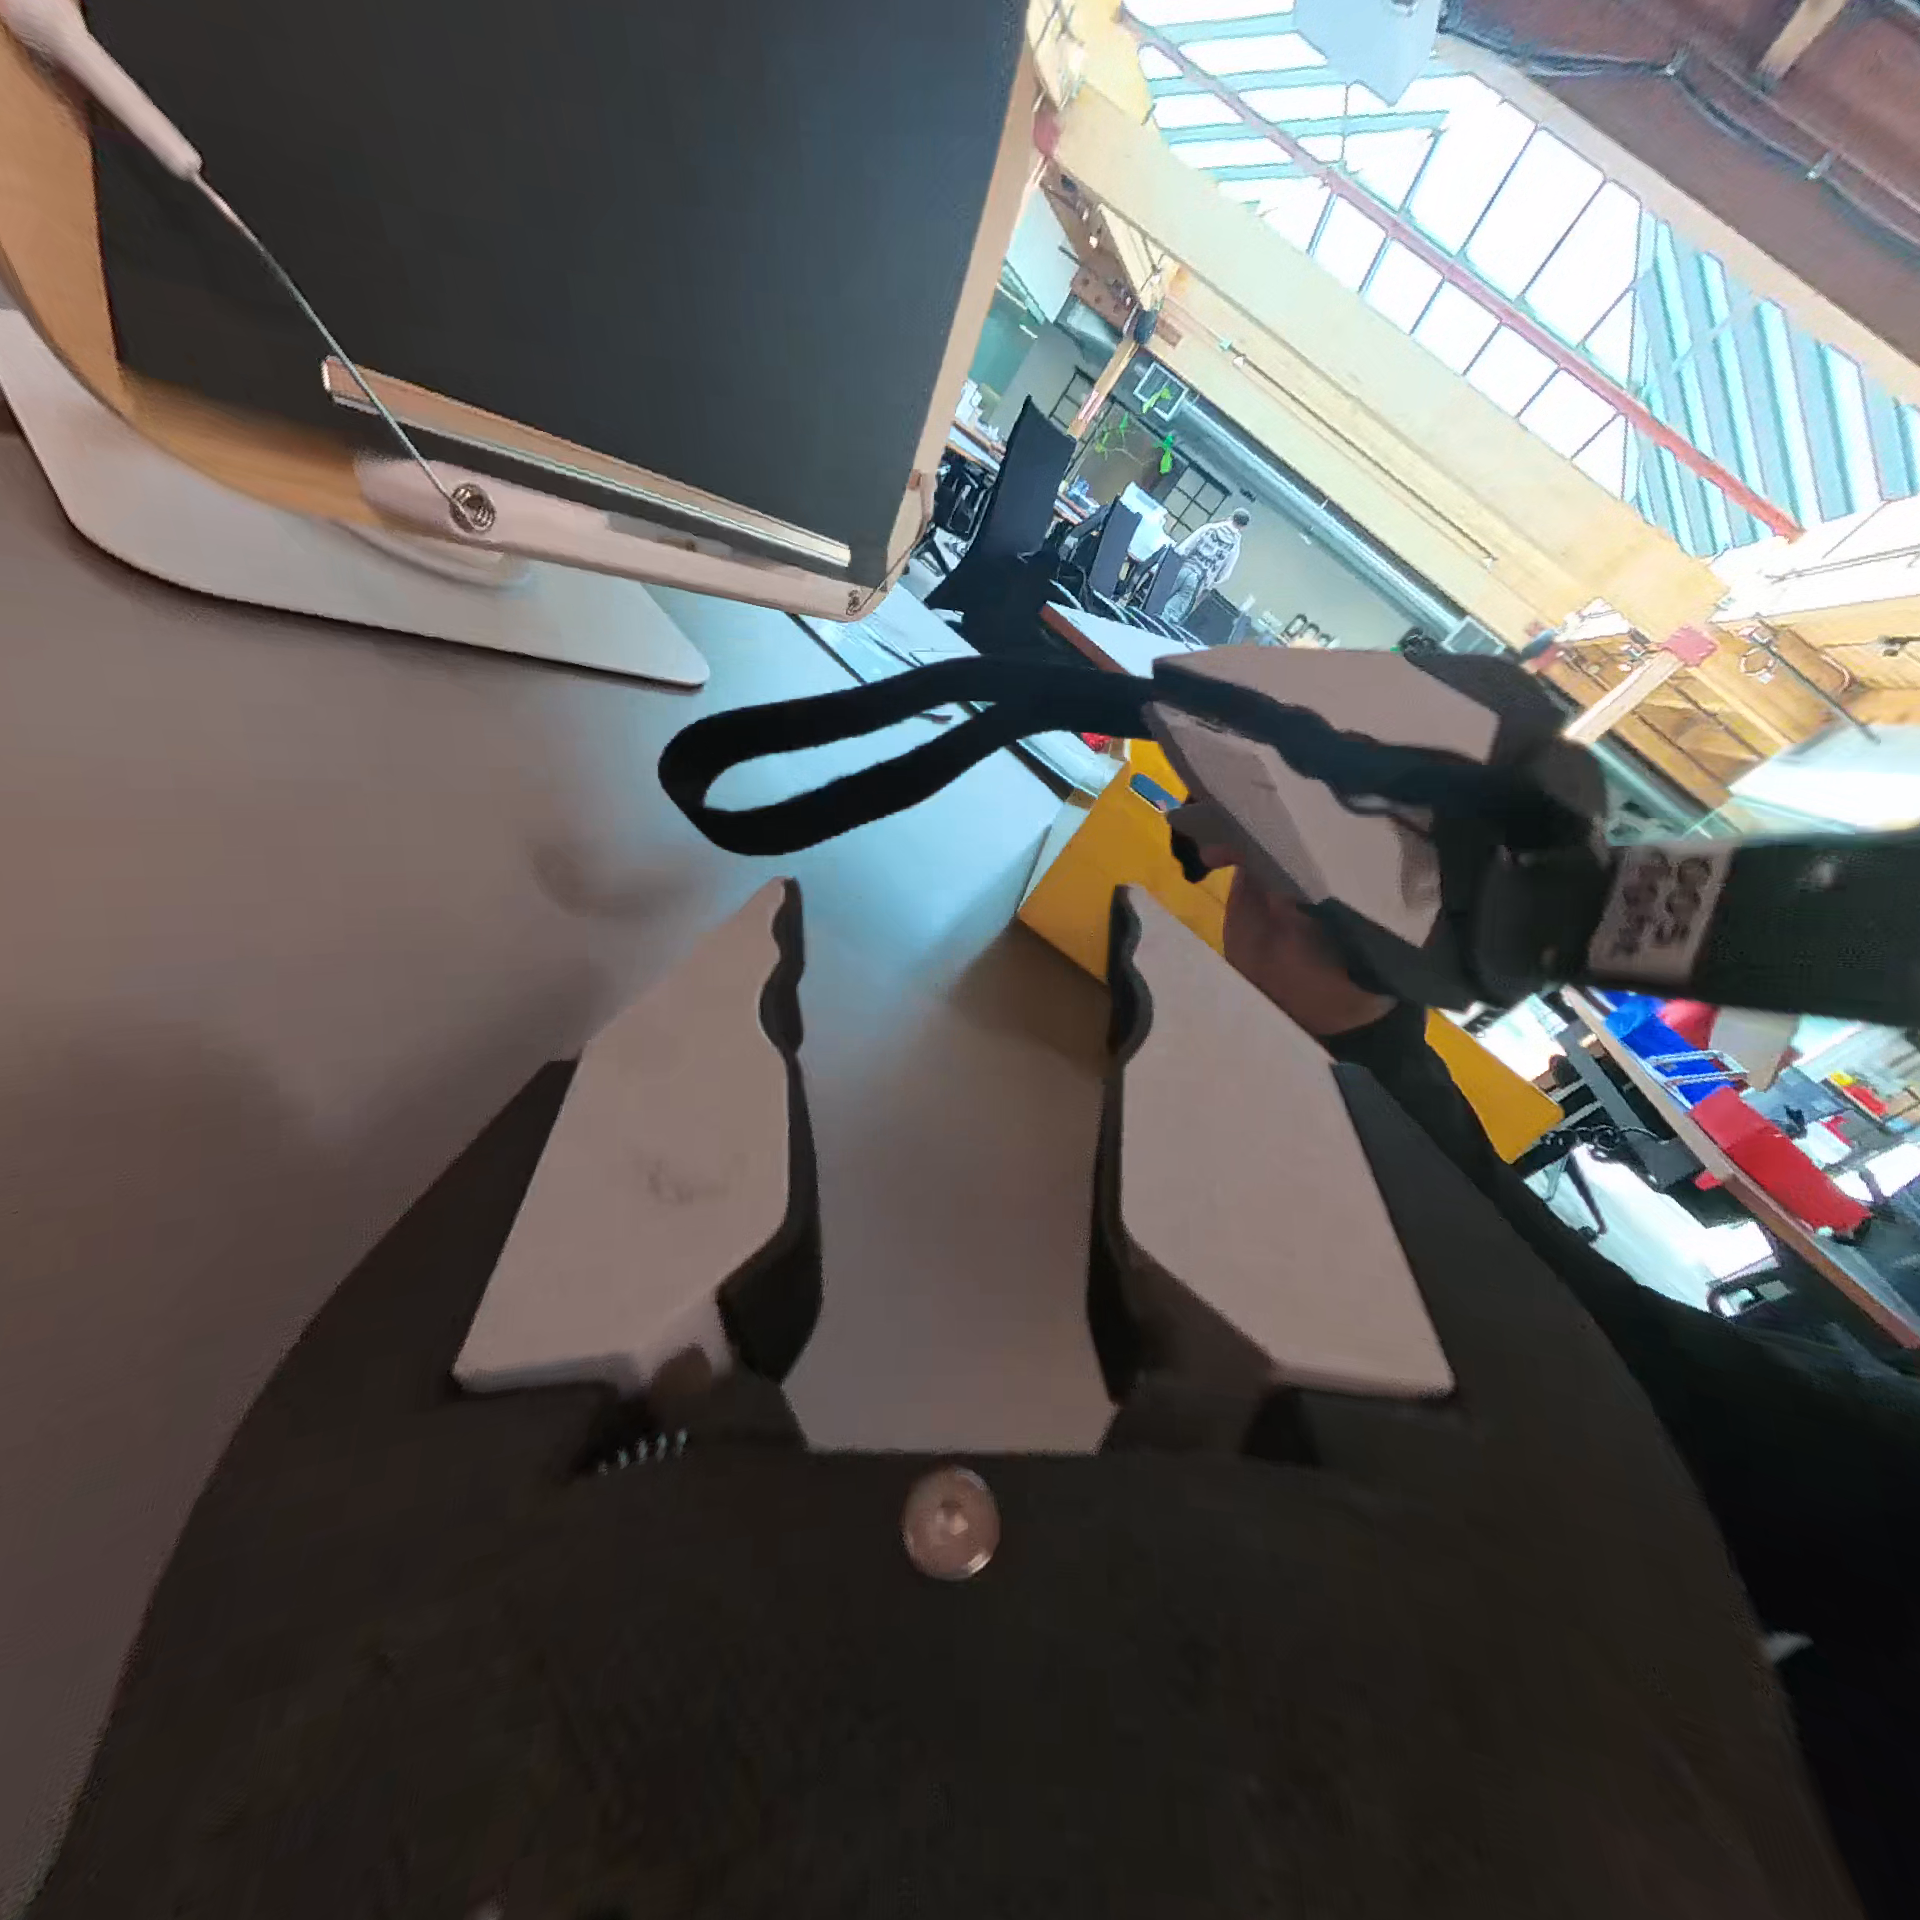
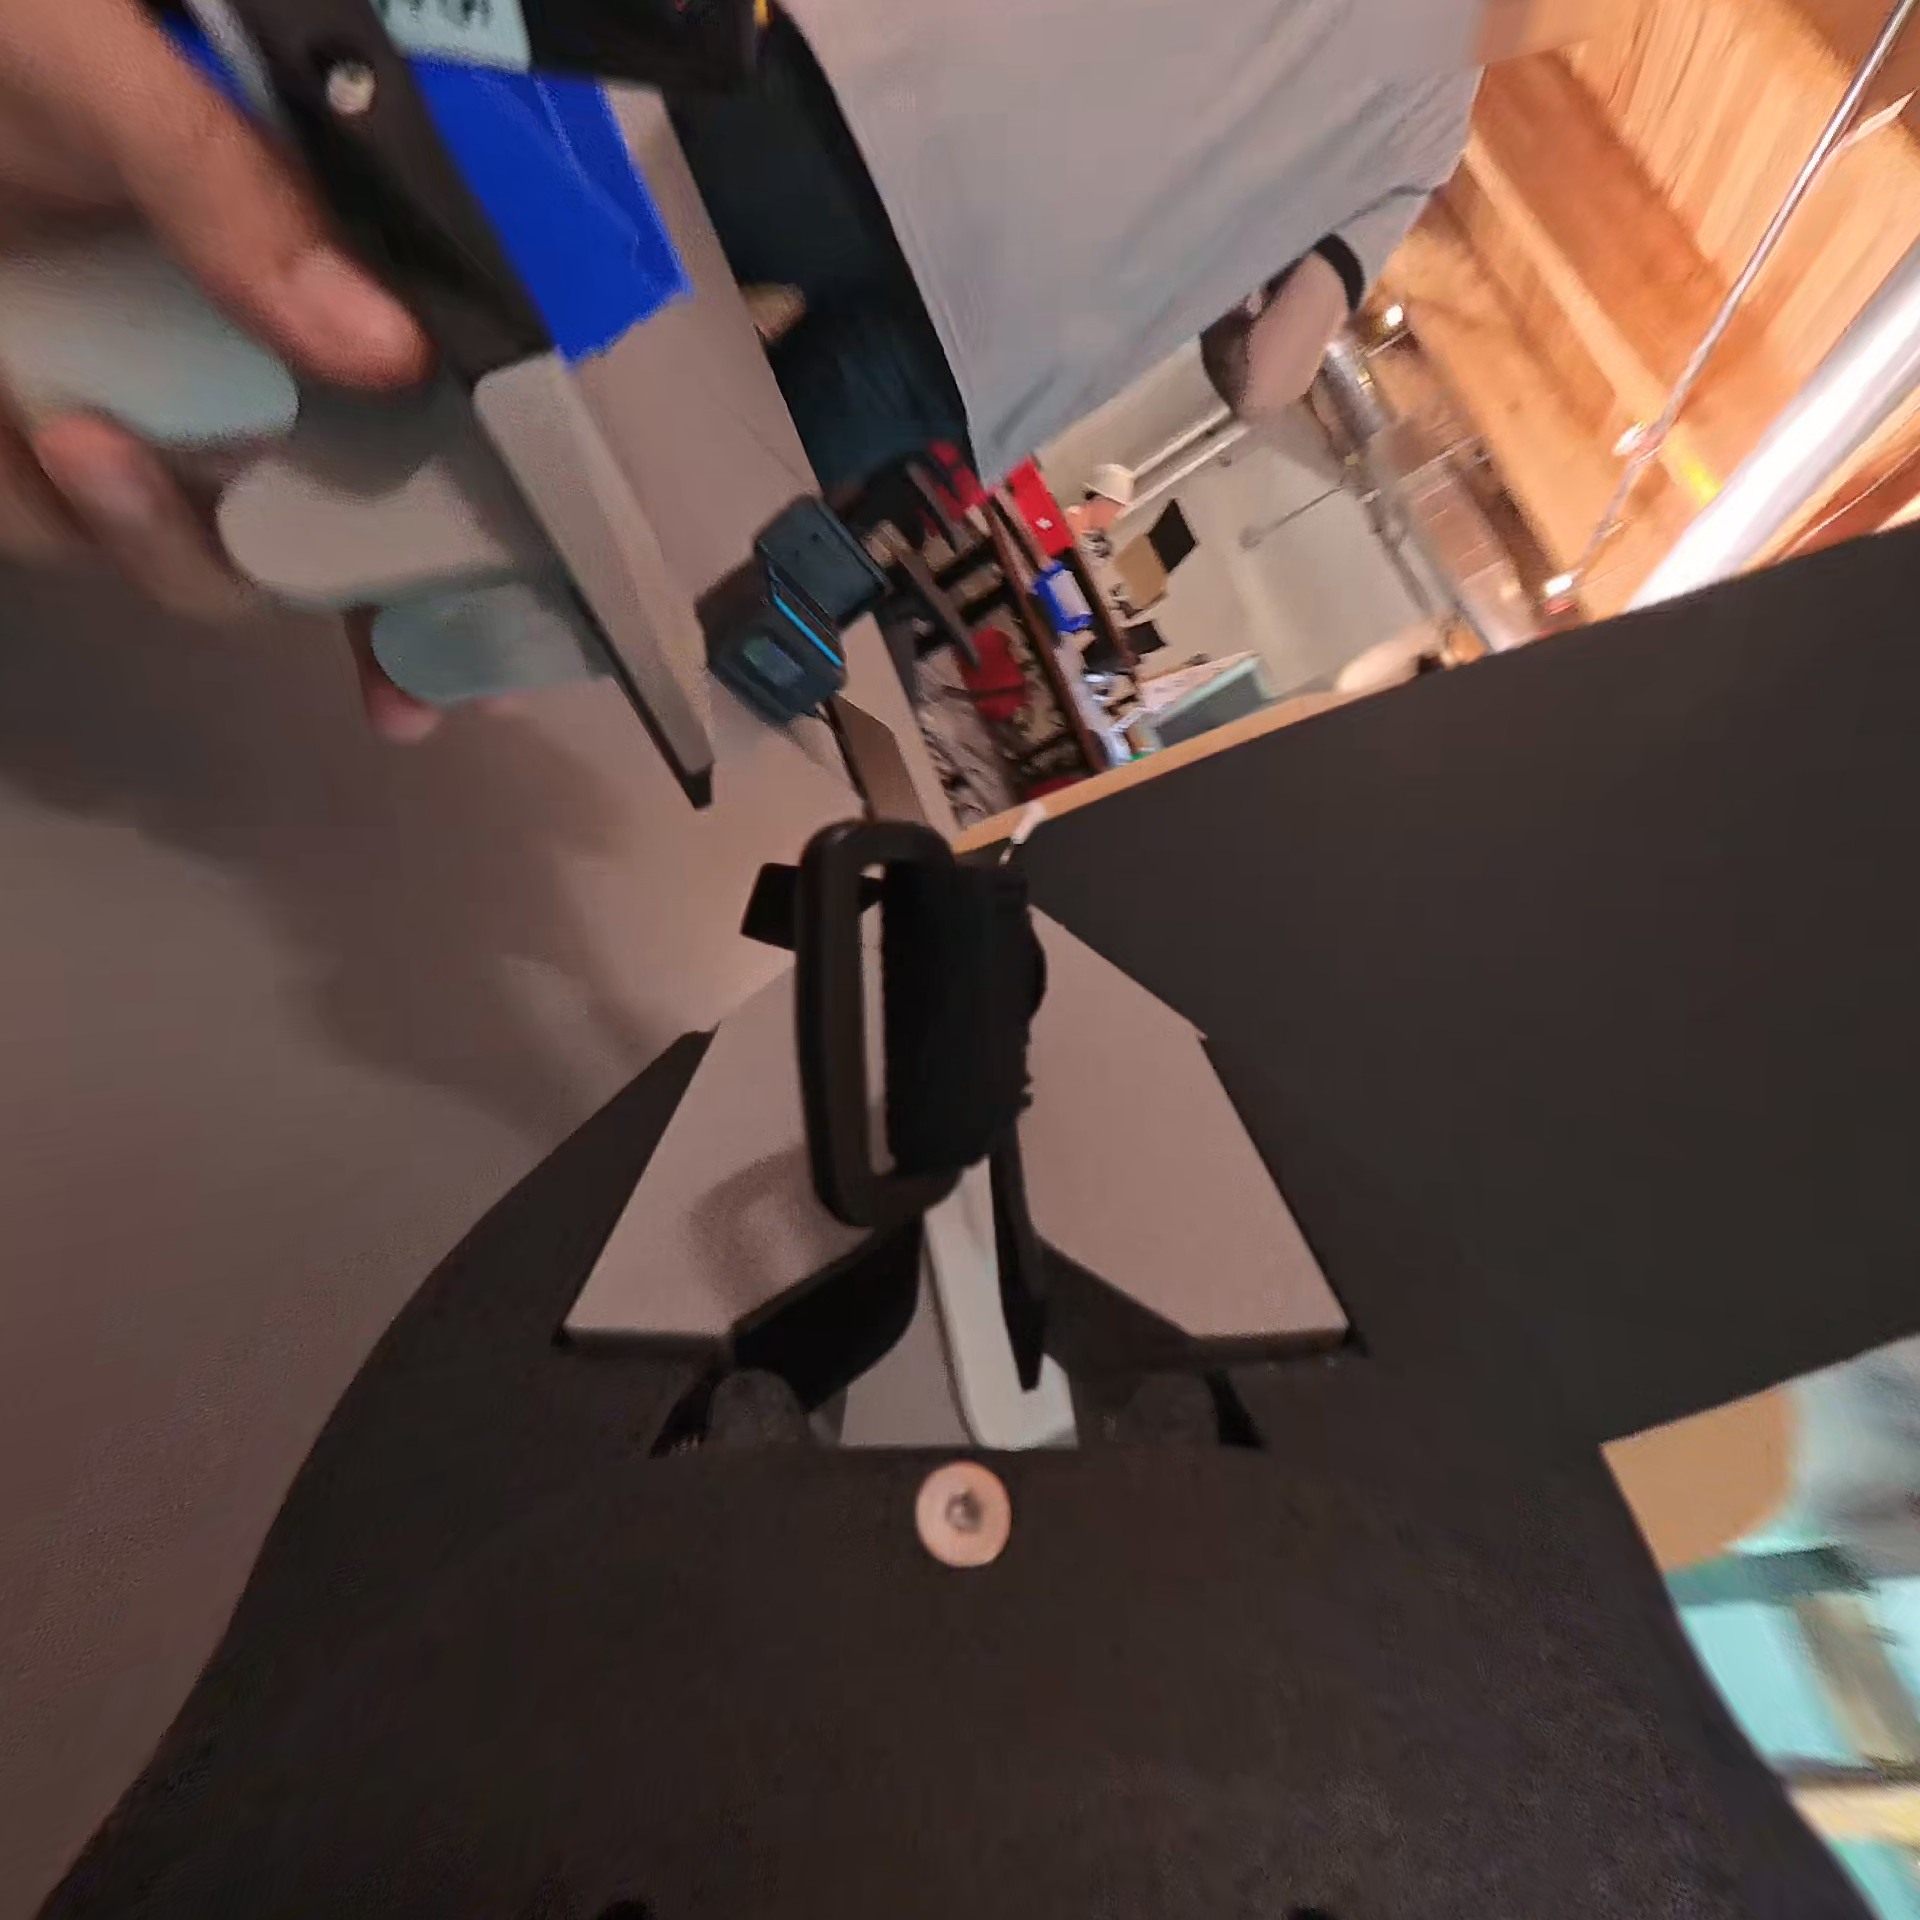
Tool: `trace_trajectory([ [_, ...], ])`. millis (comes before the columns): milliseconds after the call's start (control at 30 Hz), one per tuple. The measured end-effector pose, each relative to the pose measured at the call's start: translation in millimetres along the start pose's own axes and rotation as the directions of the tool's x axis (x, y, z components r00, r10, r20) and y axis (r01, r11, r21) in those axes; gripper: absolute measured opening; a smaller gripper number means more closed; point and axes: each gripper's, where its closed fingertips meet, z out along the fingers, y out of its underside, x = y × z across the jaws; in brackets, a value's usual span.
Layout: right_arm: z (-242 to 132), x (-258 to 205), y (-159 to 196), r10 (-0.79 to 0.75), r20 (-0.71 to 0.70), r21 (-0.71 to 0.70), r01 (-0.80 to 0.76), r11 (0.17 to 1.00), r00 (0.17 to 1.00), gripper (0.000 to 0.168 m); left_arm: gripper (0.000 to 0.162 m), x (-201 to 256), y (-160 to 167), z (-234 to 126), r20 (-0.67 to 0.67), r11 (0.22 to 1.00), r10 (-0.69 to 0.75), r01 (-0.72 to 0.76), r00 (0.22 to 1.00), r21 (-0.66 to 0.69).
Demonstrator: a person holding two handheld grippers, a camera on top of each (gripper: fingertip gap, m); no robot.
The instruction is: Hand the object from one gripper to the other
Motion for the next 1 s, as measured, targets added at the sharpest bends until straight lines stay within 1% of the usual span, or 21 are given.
trace_trajectory([
  [67, 3.6, -8.0, -3.2, -0.146, -0.031, -0.017, 0.146, 0.989, 0.989, 0.002, 0.057, 0.1, -1.8, 0.6, -0.007, 0.999, -0.038, 0.038, 0.999, 0.02],
  [133, 5.2, -18.4, -10.6, -0.229, -0.021, 0.014, 0.23, 0.973, 0.973, 0.002, 0.061, 0.8, -8.2, -1.9, -0.038, 0.993, -0.1, 0.102, 0.994, 0.054],
  [267, 1.1, -25.8, -27.3, -0.241, -0.001, 0.1, 0.24, 0.966, 0.97, 0.001, 0.061, -7.2, -14.2, -7.1, -0.049, 0.98, -0.176, 0.18, 0.983, 0.082],
  [367, 1.3, -35.6, -33.6, -0.322, 0.014, 0.147, 0.316, 0.937, 0.947, 0.001, 0.06, -12.1, -14.7, -8.6, -0.062, 0.967, -0.236, 0.241, 0.97, 0.085],
  [433, 3.4, -39.0, -35.4, -0.359, 0.004, 0.156, 0.354, 0.922, 0.933, 0.001, 0.061, -12.8, -11.4, -7.7, -0.064, 0.965, -0.249, 0.253, 0.966, 0.064],
  [533, 8.7, -30.1, -25.7, -0.406, -0.053, 0.07, 0.409, 0.91, 0.912, 0.002, 0.063, -9.3, -4.6, -4.1, -0.078, 0.962, -0.268, 0.27, 0.96, 0.024],
  [667, 7.0, -28.3, -26.5, -0.405, -0.066, 0.075, 0.41, 0.909, 0.912, 0.002, 0.062, -6.9, -3.1, -3.0, -0.103, 0.952, -0.304, 0.307, 0.947, 0.01],
  [767, 8.6, -22.1, -19.9, -0.436, -0.093, 0.022, 0.439, 0.898, 0.895, 0.002, 0.056, -7.4, -2.5, -3.4, -0.111, 0.947, -0.32, 0.322, 0.941, 0.003],
  [833, 10.5, -15.9, -10.0, -0.426, -0.101, -0.022, 0.426, 0.905, 0.899, 0.003, 0.055, -8.0, -2.4, -3.7, -0.103, 0.95, -0.309, 0.311, 0.945, 0.001],
  [1000, 12.7, -10.8, 0.9, -0.411, -0.102, -0.072, 0.406, 0.911, 0.906, 0.003, 0.056, -5.2, -1.2, -2.7, -0.103, 0.956, -0.292, 0.292, 0.951, -0.007],
])
